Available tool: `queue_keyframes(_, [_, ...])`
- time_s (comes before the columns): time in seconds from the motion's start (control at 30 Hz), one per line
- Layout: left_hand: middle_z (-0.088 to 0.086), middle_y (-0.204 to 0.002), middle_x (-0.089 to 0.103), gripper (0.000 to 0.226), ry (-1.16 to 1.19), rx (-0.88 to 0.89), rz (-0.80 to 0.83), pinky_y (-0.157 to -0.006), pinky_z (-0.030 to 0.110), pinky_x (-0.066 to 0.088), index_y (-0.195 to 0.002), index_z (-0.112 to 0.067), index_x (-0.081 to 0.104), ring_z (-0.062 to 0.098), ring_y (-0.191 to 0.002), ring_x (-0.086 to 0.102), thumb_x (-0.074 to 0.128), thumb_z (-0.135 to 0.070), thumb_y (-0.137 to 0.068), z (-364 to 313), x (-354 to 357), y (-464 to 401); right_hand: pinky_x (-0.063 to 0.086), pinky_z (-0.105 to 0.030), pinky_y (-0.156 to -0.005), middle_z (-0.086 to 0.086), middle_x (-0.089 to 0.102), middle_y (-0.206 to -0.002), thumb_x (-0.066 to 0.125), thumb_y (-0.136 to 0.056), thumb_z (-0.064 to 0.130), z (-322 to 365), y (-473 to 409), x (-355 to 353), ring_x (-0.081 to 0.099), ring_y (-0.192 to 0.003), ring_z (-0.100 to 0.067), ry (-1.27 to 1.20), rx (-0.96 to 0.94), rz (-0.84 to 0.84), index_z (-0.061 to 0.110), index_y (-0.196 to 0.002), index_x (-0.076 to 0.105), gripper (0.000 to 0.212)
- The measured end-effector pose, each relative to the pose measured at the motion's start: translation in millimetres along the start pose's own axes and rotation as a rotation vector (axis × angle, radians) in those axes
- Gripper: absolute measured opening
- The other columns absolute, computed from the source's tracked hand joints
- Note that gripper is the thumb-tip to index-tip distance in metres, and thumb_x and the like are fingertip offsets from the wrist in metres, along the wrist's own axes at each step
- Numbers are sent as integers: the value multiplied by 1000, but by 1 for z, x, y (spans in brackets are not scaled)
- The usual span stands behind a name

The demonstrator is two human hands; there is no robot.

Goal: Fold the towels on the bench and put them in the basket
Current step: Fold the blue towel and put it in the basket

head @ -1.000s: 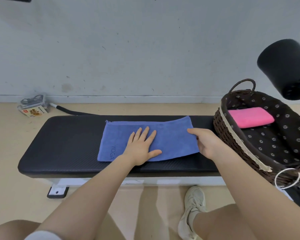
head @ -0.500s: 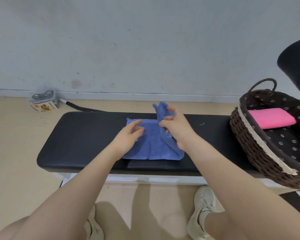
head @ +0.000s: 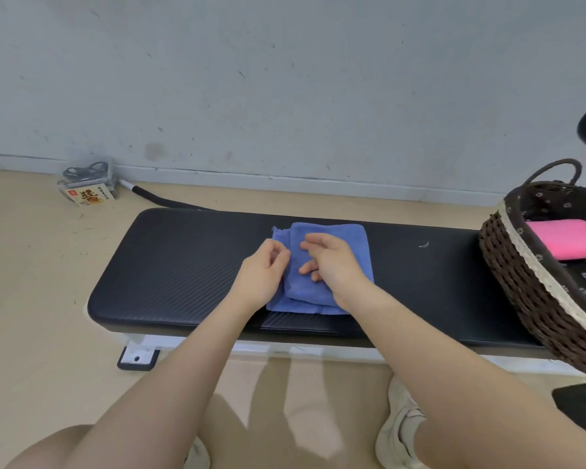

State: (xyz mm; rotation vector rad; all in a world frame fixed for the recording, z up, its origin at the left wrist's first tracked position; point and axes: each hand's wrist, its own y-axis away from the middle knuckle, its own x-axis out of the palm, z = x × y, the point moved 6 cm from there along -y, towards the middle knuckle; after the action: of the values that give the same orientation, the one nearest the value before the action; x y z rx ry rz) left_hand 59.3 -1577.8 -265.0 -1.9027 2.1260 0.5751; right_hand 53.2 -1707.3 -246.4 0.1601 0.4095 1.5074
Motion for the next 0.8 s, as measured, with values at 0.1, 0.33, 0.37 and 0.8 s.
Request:
queue_keyframes(0.1, [-6,-76,56,11,-126,79,14,-69,26,41,-100,-20,57,10,-70,51,53,-27,-92,-12,7,-3,43,-18,-57,2,63,-98,36,-92,0,7,-4,-35,54,-61,-8,47,-103,-124,16,-103,60,31])
queue_keyframes(0.33, [1,-117,55,40,-176,129,11,-86,20,38,-127,-20,53,12,-98,52,59,-13,-88,-7,7,1,21,-30,-114,-1,29,-153,52,-93,23,-4,-3,-54,21,-142,-19,775,-303,-133,16,-136,46,44])
queue_keyframes(0.37, [1,-118,56,40,-125,111,-1,-90,23,42,-127,-20,53,13,-100,53,57,-11,-88,-2,2,0,17,-32,-116,-1,21,-156,53,-92,32,-8,-3,-51,13,-145,-19,848,-291,-93,16,-141,41,52])
queue_keyframes(0.8, [12,-151,31,31,-1022,494,-37,-106,41,32,-98,-7,68,32,-134,35,43,-13,-82,-39,18,-4,-1,-46,-119,-1,-34,-152,44,-77,76,-32,-7,-43,-25,-143,-26,1276,24,202,22,-147,-20,109])
